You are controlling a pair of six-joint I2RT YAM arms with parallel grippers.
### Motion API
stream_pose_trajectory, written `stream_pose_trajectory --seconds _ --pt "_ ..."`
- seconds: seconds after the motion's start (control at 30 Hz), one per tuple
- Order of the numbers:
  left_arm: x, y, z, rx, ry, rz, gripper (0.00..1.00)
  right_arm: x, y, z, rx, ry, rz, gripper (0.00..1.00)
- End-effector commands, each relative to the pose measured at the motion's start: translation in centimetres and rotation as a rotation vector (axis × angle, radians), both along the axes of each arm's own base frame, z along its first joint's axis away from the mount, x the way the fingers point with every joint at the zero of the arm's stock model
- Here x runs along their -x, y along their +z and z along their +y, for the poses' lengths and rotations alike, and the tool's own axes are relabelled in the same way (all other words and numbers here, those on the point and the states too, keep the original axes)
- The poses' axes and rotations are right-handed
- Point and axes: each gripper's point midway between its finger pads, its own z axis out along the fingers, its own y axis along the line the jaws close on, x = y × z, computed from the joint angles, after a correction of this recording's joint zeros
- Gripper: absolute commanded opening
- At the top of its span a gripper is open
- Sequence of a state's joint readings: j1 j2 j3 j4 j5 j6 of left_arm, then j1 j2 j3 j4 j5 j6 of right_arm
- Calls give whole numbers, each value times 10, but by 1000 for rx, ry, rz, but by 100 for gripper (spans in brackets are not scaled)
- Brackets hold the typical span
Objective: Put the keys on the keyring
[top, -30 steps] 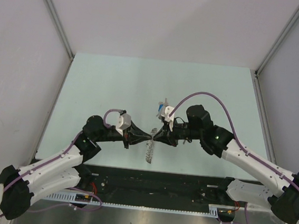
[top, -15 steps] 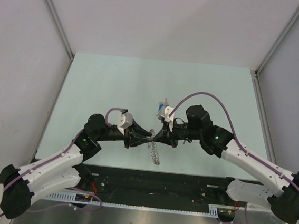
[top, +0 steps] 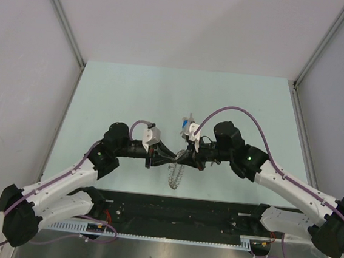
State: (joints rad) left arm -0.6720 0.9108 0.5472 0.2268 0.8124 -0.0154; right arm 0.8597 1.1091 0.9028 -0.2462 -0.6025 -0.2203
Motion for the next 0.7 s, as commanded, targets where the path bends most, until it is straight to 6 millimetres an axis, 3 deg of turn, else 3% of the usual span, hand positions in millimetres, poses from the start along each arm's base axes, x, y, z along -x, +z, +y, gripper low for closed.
stream_pose_trajectory --seconds 0.0,0.5,0.67 --pt "4 6 -2 -20 -55 -38 23 -1 11 5 -36 13 -36 0" --pt "9 8 -5 -13 -93 -30 23 0 5 9 -19 24 -27 0" --pt "10 6 -6 -19 -107 -17 17 2 3 11 -9 36 -21 0"
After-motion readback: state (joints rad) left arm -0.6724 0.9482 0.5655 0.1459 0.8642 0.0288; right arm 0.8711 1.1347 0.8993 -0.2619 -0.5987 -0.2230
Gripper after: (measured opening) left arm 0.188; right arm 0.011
